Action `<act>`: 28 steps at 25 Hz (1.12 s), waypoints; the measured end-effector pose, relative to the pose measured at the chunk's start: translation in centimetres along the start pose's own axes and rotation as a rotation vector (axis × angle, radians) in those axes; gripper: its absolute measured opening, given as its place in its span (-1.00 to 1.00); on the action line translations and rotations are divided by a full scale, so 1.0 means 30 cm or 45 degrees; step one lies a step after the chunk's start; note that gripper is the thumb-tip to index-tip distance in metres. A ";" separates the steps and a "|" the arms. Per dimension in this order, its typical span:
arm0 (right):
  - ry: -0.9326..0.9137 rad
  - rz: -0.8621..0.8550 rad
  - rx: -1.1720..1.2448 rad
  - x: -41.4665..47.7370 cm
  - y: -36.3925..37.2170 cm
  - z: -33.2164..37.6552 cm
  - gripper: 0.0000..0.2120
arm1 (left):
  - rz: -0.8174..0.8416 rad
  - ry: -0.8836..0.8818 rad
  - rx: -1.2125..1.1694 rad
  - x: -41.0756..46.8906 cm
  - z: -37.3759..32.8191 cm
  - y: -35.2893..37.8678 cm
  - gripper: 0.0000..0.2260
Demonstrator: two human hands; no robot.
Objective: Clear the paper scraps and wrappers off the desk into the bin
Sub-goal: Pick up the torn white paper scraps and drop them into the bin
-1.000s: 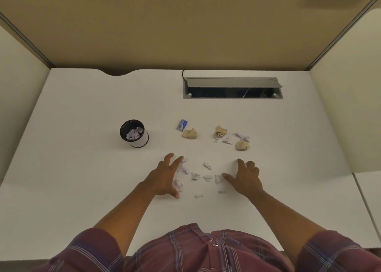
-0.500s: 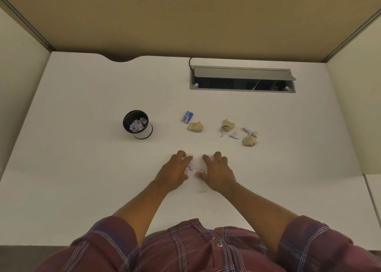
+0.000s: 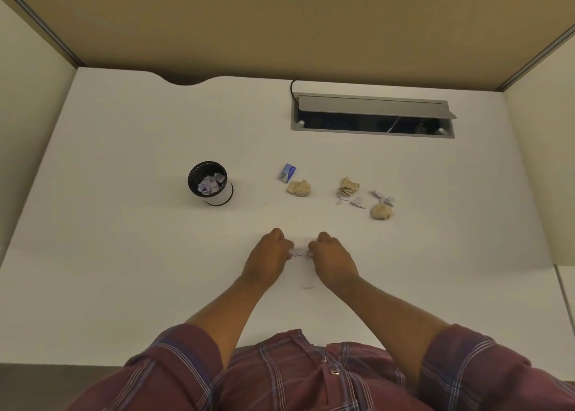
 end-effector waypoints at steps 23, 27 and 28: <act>0.438 -0.123 1.418 0.148 -0.241 0.100 -0.87 | -0.592 -0.599 -0.507 -0.263 0.299 -0.281 -0.84; 0.247 -0.229 1.181 0.289 -0.380 0.293 -0.95 | -0.686 -0.633 -0.577 -0.353 0.352 -0.325 -0.83; 0.195 -0.255 1.120 0.321 -0.406 0.341 -0.95 | -0.705 -0.655 -0.607 -0.377 0.369 -0.330 -0.83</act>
Point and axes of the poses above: each hand's wrist, its own x-axis towards the middle knuckle, its own y-axis out of the palm, z = x × y, the point moved 10 cm from there along x, towards the middle knuckle, and after that the axes turned 5 degrees about -z, right-handed, at the moved point
